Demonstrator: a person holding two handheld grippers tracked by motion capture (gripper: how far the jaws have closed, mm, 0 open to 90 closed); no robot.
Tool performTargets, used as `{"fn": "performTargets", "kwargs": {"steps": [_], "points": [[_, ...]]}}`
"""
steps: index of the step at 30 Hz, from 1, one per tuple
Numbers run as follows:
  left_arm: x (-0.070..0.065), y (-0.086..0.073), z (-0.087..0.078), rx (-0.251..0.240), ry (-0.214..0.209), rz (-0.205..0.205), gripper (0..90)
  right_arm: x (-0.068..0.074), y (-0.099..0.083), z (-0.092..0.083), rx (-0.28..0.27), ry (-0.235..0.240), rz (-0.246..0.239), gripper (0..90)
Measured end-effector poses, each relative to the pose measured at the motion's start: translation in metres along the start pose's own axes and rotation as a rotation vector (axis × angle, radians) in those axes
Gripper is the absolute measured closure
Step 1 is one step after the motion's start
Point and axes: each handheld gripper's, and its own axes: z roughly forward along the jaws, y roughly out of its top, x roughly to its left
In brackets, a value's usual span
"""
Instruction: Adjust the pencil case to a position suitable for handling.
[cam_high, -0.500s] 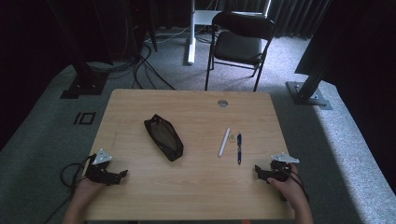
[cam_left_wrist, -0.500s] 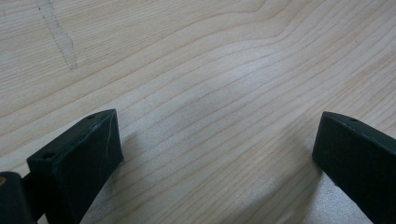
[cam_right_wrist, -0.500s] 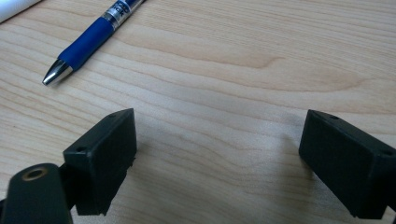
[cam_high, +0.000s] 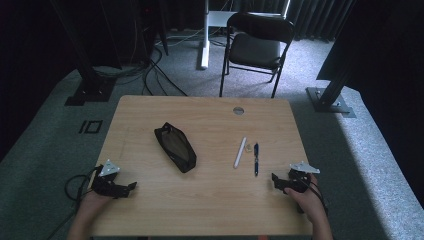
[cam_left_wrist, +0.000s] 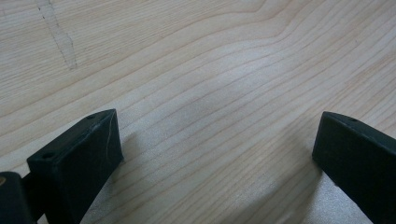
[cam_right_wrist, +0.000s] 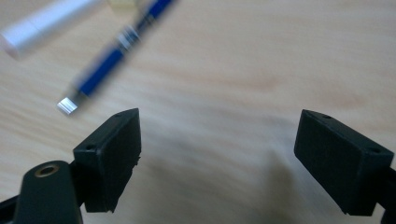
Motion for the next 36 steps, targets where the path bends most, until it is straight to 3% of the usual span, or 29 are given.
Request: {"fn": "performTargets", "kwargs": {"steps": [7, 15, 36], "points": [[0.0, 0.0, 0.0, -0.001, 0.0, -0.001, 1.6, 0.021, 0.023, -0.001, -0.057, 0.048, -0.032, 14.5], [0.0, 0.0, 0.0, -0.001, 0.0, -0.001, 1.6, 0.06, 0.048, 0.009, -0.089, 0.126, -0.102, 14.9], [0.0, 0.0, 0.0, -0.001, 0.0, -0.001, 1.6, 0.15, 0.065, 0.033, -0.104, 0.322, -0.237, 21.8]]}}
